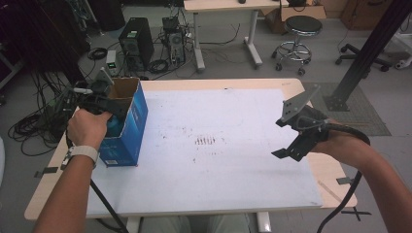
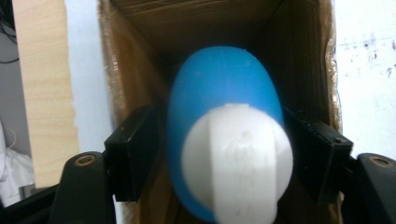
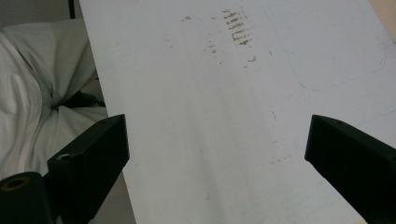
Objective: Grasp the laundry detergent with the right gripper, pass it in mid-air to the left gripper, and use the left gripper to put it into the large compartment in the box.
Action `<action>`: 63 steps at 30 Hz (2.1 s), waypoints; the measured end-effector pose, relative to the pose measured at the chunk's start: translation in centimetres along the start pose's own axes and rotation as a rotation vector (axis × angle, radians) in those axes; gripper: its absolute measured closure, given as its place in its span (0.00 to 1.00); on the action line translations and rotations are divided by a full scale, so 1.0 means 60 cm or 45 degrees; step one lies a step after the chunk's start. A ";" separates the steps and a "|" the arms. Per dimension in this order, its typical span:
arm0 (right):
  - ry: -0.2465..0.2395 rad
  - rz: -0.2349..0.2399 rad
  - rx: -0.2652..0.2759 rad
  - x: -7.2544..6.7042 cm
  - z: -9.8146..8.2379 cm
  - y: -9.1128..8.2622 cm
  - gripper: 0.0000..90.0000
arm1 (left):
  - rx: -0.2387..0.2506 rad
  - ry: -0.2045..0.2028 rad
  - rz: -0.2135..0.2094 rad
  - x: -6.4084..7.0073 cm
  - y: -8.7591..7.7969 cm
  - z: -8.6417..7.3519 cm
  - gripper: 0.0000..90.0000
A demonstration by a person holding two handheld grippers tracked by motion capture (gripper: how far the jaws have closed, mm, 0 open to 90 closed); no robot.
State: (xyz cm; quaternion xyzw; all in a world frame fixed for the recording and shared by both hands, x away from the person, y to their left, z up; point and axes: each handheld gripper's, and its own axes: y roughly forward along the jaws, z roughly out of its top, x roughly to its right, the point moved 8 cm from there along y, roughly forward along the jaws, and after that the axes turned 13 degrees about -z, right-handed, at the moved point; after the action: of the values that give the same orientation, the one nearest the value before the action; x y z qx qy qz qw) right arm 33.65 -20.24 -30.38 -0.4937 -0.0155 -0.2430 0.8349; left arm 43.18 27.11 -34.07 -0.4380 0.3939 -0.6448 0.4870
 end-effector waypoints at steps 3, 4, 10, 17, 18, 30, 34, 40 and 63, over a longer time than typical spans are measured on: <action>-0.002 -0.005 0.001 0.000 0.000 -0.002 0.07 | -0.003 -0.004 -0.006 -0.001 -0.012 0.001 0.30; -0.002 -0.005 0.001 0.000 0.000 -0.003 0.07 | -0.002 -0.002 -0.009 -0.001 -0.016 0.001 0.29; -0.009 -0.008 -0.002 -0.003 0.003 -0.005 0.07 | 0.018 0.005 -0.016 0.003 -0.046 0.002 0.27; -0.018 -0.015 0.004 -0.004 0.010 -0.012 0.07 | -0.002 0.073 -0.032 0.022 -0.081 0.000 0.23; -0.018 -0.018 0.006 -0.005 0.011 -0.013 0.07 | -0.004 0.080 -0.034 0.025 -0.085 -0.001 0.22; -0.021 -0.028 0.013 -0.011 0.016 -0.021 0.07 | 0.015 0.217 -0.074 0.083 -0.129 -0.010 0.16; -0.023 -0.030 0.012 -0.011 0.015 -0.023 0.07 | 0.013 0.277 -0.078 0.108 -0.142 -0.011 0.14; -0.016 -0.033 0.011 -0.012 0.014 -0.026 0.07 | -0.010 0.346 -0.093 0.145 -0.151 -0.011 0.12; 0.004 -0.028 -0.009 -0.012 0.006 -0.023 0.07 | -0.101 0.569 -0.171 0.237 -0.148 0.008 0.08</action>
State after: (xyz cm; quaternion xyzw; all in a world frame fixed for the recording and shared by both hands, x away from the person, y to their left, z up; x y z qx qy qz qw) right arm 32.52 -20.18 -29.28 -0.4960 -0.0186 -0.2529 0.8305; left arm 39.11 15.17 -23.07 -0.3285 0.4868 -0.7408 0.3261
